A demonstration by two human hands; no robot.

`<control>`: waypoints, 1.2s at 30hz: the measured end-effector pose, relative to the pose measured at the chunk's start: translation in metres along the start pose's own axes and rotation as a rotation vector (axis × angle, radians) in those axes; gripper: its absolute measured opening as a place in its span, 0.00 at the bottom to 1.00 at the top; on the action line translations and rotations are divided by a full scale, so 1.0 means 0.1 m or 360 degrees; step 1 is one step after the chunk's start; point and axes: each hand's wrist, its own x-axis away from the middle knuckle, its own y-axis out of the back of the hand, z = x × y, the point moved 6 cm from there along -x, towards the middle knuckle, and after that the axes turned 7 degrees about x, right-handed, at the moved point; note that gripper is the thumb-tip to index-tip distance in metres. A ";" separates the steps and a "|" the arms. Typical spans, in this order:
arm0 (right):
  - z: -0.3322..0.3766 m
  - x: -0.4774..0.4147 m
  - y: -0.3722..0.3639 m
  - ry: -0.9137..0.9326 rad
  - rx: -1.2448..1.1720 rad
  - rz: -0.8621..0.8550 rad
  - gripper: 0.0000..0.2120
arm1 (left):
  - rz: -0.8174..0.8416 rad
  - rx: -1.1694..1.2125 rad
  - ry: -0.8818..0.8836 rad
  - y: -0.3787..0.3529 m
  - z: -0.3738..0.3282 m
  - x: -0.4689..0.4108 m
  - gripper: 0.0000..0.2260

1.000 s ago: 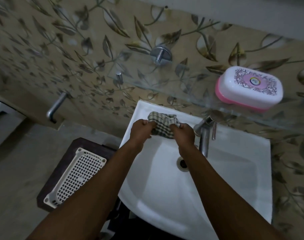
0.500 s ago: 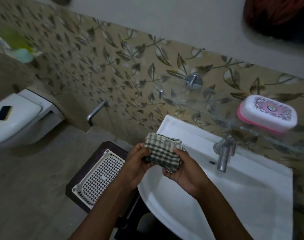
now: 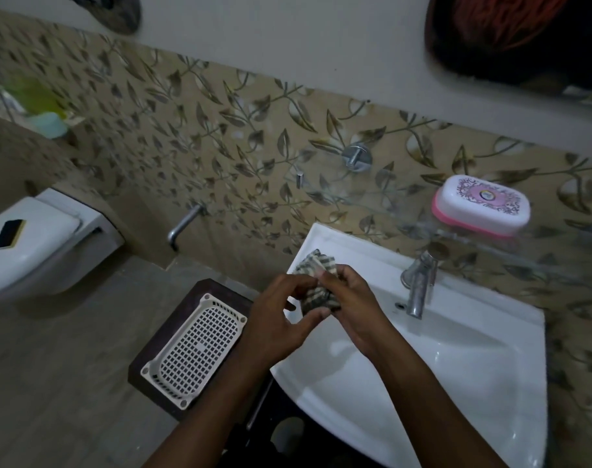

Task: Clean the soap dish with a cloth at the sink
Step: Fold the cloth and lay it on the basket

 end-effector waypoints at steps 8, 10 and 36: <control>-0.07 0.06 0.02 0.0194 0.0363 0.0071 0.13 | -0.0310 0.0375 0.0311 0.03 0.16 0.05 0.03; -0.10 0.03 0.05 0.0210 0.0373 0.0023 0.12 | -0.0438 0.0695 0.0578 0.04 0.29 0.09 0.04; -1.15 -1.65 -1.77 -0.0090 0.0799 0.0293 0.14 | -0.1942 0.1387 0.1433 1.64 2.09 1.60 0.13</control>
